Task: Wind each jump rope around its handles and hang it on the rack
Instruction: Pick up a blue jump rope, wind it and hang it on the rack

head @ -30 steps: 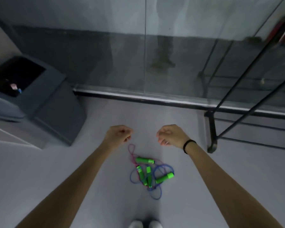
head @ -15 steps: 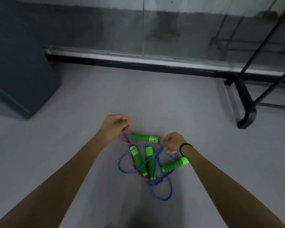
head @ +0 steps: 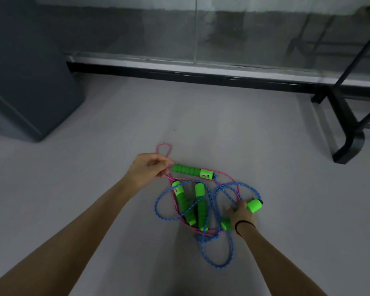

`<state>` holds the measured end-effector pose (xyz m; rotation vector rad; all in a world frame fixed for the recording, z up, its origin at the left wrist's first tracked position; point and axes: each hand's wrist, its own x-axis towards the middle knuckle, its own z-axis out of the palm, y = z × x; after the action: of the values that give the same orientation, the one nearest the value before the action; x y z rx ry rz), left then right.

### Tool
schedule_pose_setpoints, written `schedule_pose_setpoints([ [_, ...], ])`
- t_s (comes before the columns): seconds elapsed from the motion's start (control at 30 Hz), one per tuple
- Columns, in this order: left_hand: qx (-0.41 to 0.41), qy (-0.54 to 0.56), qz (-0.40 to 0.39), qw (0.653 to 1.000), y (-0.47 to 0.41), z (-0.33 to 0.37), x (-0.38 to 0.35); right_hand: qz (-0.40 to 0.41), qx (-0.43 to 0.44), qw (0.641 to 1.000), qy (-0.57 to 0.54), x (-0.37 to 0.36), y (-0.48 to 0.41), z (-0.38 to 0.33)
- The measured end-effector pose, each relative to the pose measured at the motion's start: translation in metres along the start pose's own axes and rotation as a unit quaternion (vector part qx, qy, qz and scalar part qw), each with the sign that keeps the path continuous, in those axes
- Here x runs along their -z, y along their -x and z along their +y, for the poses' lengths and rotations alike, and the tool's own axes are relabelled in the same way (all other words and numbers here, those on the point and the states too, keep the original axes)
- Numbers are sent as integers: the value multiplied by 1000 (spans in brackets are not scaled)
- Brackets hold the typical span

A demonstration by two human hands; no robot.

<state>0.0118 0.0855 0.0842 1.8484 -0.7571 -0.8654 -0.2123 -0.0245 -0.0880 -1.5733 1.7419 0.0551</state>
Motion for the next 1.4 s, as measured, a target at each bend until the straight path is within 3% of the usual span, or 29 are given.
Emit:
schedule_pose_setpoints([
  [0.17,2,-2,-4,1000,1,1,-8,57,-32,994,-93,16,0,6],
  [0.33,2,8,-11,1000,0,1,-16,133,14,971,-200,39,-3,-7],
  [0.53,0,8,-8,1000,1,-2,-14,51,92,977,-186,17,8,-41],
  [0.7,2,11,-4,1000,2,-8,2,-21,132,991,9,-32,17,-65],
  [1.0,15,-14,15,1000,4,-21,14,-116,37,991,46,-43,27,-30],
  [1.13,21,-6,-1,1000,5,-17,1,-173,35,984,-10,-26,30,-21],
  [1.23,39,16,-32,999,6,-14,-10,-217,72,965,-128,-8,44,-26],
  [1.33,127,4,-96,987,8,-14,-21,-271,118,900,-319,10,68,-44],
  [1.4,185,-33,-181,965,13,-13,-24,-297,138,850,-412,17,82,-60],
])
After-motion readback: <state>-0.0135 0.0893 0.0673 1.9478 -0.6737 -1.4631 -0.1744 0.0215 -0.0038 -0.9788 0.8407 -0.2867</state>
